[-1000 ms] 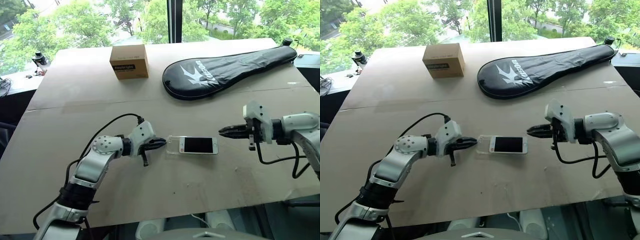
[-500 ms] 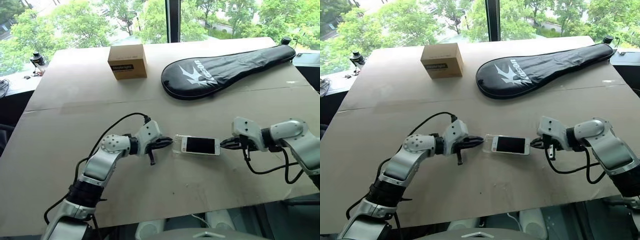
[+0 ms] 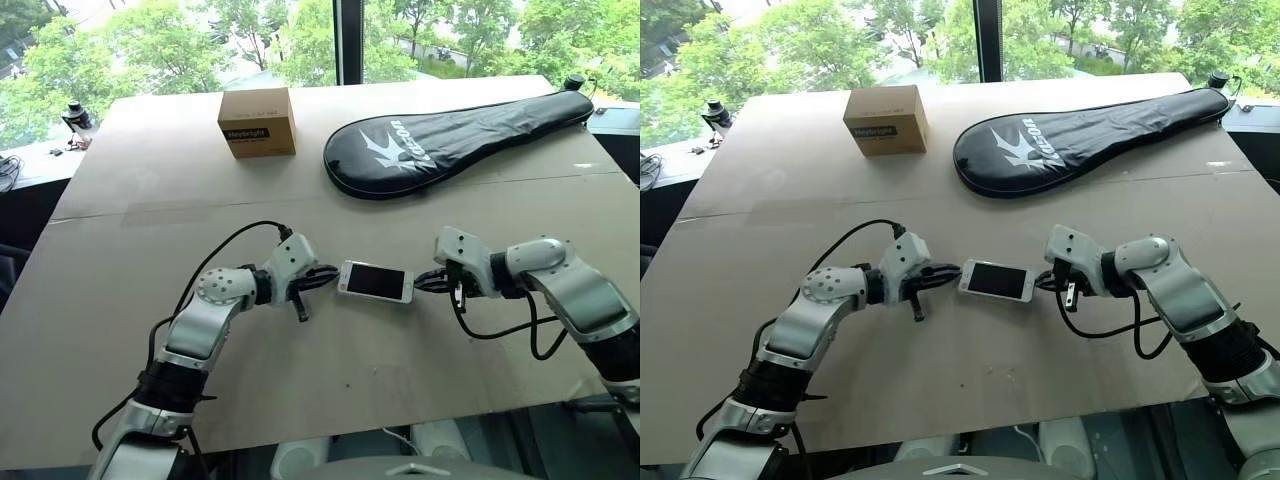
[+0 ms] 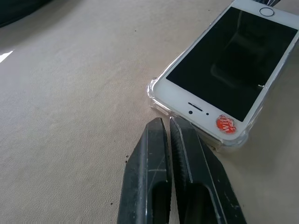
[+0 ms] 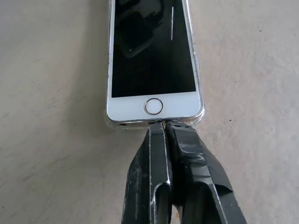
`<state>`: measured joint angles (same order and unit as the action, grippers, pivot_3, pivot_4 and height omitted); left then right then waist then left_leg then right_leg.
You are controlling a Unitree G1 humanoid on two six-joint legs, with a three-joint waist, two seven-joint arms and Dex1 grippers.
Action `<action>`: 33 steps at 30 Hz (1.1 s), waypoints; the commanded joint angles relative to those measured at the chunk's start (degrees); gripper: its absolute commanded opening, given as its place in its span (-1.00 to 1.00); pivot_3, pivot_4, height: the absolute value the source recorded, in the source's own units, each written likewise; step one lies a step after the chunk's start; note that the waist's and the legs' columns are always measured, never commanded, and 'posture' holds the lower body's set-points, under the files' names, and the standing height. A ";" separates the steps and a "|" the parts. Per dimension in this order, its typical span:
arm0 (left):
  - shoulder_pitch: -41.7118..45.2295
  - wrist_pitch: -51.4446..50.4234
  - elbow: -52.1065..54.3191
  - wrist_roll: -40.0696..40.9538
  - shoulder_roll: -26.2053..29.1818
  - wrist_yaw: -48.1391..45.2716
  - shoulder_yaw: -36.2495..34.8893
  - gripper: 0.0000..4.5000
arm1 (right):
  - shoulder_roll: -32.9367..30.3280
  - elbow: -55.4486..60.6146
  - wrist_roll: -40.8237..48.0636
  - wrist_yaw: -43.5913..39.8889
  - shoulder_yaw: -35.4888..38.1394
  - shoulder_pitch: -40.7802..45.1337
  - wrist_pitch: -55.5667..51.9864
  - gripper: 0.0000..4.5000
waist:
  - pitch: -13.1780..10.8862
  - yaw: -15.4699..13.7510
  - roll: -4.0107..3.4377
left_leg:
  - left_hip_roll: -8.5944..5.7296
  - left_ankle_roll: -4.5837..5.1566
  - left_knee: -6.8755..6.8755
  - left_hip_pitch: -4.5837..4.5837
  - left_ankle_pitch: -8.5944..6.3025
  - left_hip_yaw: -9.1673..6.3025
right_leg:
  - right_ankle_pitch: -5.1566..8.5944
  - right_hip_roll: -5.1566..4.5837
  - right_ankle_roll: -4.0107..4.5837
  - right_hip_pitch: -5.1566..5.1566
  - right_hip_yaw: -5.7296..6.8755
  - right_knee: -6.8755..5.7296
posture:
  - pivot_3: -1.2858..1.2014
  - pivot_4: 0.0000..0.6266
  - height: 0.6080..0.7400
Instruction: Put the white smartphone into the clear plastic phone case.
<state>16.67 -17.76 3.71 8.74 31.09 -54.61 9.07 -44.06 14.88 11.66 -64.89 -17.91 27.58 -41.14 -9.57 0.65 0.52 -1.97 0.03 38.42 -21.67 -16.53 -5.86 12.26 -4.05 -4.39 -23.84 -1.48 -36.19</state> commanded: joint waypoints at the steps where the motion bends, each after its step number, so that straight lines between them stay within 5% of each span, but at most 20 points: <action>1: 1.56 0.62 1.31 3.14 1.76 -2.49 -2.37 -0.91 | -0.81 4.36 4.32 -0.05 5.71 -0.93 -0.48 -1.00 | 0.00 0.03 0.00 | 0.00 -0.02 0.00 -0.09 0.01 -0.03 | 0.00 0.00 0.00 -0.10 0.01 0.00 | 0.03 -0.52 1.00; 6: 3.70 0.79 1.17 5.38 3.27 -3.13 -5.11 -0.91 | 2.12 4.09 8.06 1.79 12.26 -5.53 7.25 -1.00 | 0.00 0.02 0.00 | 0.00 -0.02 -0.01 -0.16 0.01 -0.09 | 0.00 0.00 0.00 -0.21 0.01 -0.01 | 0.03 -0.52 1.00; 15: 2.95 3.22 2.19 7.19 -4.28 -4.40 0.76 -0.91 | 12.99 1.81 14.85 2.74 15.62 -13.54 17.80 -1.00 | 0.01 0.17 0.01 | -0.02 -0.03 0.02 -0.13 0.02 -0.03 | 0.00 0.00 0.00 -0.20 -0.05 -0.09 | 0.03 -0.52 1.00; 25: 3.79 11.16 -10.02 -1.10 -2.71 -5.36 6.06 -0.91 | 18.22 -23.67 4.61 0.79 8.59 -15.68 34.21 -1.00 | 0.09 0.23 -0.05 | -0.04 0.11 0.06 0.19 -0.05 0.21 | 0.00 0.03 0.01 0.00 -0.11 -0.31 | 0.03 -0.52 1.00; 33: 3.91 12.36 -11.26 -1.41 -2.74 -6.03 6.11 -0.91 | 13.52 -37.22 -3.75 0.97 2.12 -15.34 34.22 -1.00 | 0.97 0.14 0.08 | 0.08 0.29 -0.17 2.22 -0.17 0.20 | 0.36 0.11 -0.05 2.16 -0.08 0.18 | 0.03 -0.52 1.00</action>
<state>20.78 -5.73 -7.75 7.94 27.89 -60.18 14.82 -27.93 -13.98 15.36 -64.57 -11.55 15.98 -1.79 -8.60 0.79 0.60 -1.87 0.32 38.25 -19.40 -16.70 -5.70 12.63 -3.93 -4.44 -21.62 -1.53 -35.93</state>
